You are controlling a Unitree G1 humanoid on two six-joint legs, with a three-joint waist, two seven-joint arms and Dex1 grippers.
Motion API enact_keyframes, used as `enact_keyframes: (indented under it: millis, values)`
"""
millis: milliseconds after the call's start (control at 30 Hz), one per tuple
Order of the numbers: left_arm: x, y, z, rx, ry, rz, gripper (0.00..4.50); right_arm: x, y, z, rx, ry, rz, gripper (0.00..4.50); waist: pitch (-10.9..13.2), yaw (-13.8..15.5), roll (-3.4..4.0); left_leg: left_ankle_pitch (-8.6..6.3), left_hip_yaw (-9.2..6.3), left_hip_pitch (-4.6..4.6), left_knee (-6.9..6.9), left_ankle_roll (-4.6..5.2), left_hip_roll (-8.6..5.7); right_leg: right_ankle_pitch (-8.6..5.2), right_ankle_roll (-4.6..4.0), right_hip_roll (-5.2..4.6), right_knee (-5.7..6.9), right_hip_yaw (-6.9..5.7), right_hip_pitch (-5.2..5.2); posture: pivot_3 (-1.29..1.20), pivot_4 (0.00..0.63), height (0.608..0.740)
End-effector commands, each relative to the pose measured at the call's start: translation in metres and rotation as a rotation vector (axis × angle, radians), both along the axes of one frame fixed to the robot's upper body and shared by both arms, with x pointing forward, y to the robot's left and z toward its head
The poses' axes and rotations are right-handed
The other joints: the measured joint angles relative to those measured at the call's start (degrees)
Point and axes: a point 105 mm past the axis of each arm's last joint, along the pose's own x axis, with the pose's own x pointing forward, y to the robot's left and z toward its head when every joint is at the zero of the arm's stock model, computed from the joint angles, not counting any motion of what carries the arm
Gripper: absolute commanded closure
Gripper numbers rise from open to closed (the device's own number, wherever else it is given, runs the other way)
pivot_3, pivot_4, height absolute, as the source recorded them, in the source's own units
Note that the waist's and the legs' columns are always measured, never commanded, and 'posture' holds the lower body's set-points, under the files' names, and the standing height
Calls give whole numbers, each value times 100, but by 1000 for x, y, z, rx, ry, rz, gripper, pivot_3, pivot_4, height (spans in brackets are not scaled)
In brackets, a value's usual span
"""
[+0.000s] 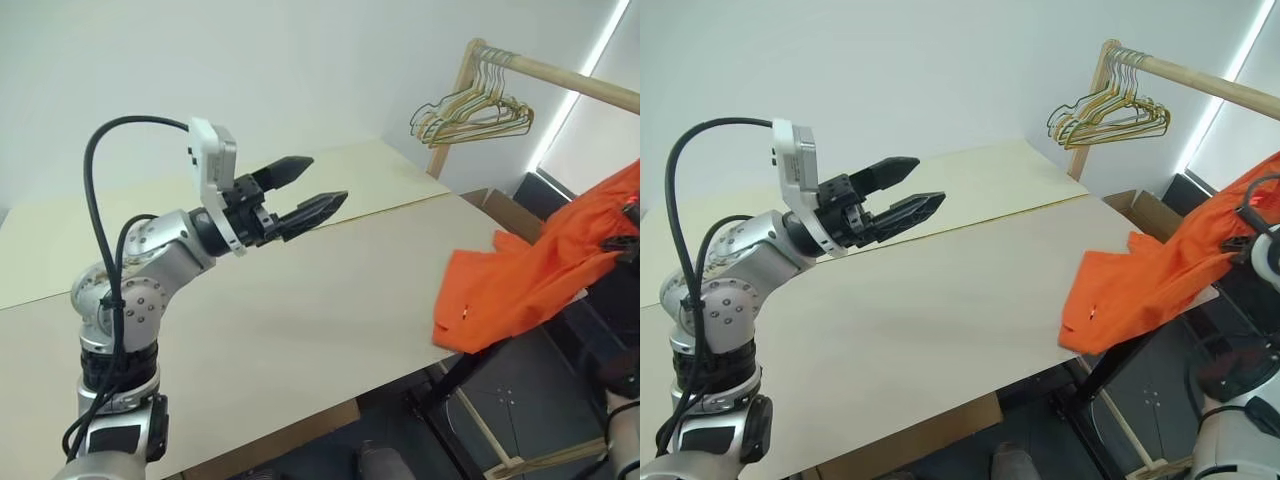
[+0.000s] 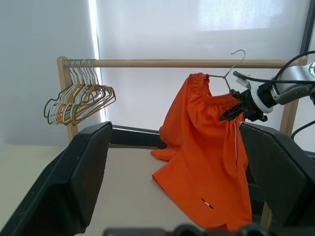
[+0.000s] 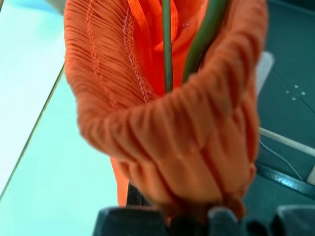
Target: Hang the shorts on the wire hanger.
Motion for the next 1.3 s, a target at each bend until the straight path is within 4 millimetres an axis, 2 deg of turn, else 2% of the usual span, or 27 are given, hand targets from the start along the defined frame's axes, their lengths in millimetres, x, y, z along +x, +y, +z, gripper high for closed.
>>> enact_keyframes:
  millis: [33,167,367,633,867,1033,1300]
  values:
    - [-8,0,9,-4,-60,-3,24,-6,-18,17,10,-51,-62,4500,0,8,0,0,0,0,0,0,0,0,0,-1,-1,0,0,-167,0,740]
    - [-9,-1,9,-1,-59,-6,24,-10,-36,16,74,-75,-119,4500,1,10,0,-1,2,0,-1,2,-2,-1,2,0,-8,1,3,-163,0,740]
    - [-11,0,10,0,-56,-16,24,-14,-56,0,59,-38,-207,4500,-2,-2,10,-1,2,1,-16,1,0,-1,5,2,-26,3,4,-154,0,740]
    - [-22,1,9,-6,-40,-107,24,-16,-66,-21,46,14,-246,4500,-2,7,23,-1,5,-1,-32,1,3,5,13,7,-65,-3,7,-141,0,740]
    - [-33,2,4,40,-33,-198,24,-18,-72,-25,37,28,-276,4500,-2,11,23,-1,6,1,-32,0,3,6,14,7,-70,-7,15,-134,0,740]
    - [-33,2,2,43,-32,-203,0,-19,-74,-25,24,48,-292,2951,0,8,27,-1,8,3,-32,-1,2,6,15,6,-69,-4,19,-136,0,740]
    - [-33,3,2,42,-32,-200,0,-20,-80,-13,-33,22,-324,39,3,11,43,-1,8,2,-33,-1,2,6,15,7,-69,-4,17,-136,0,740]
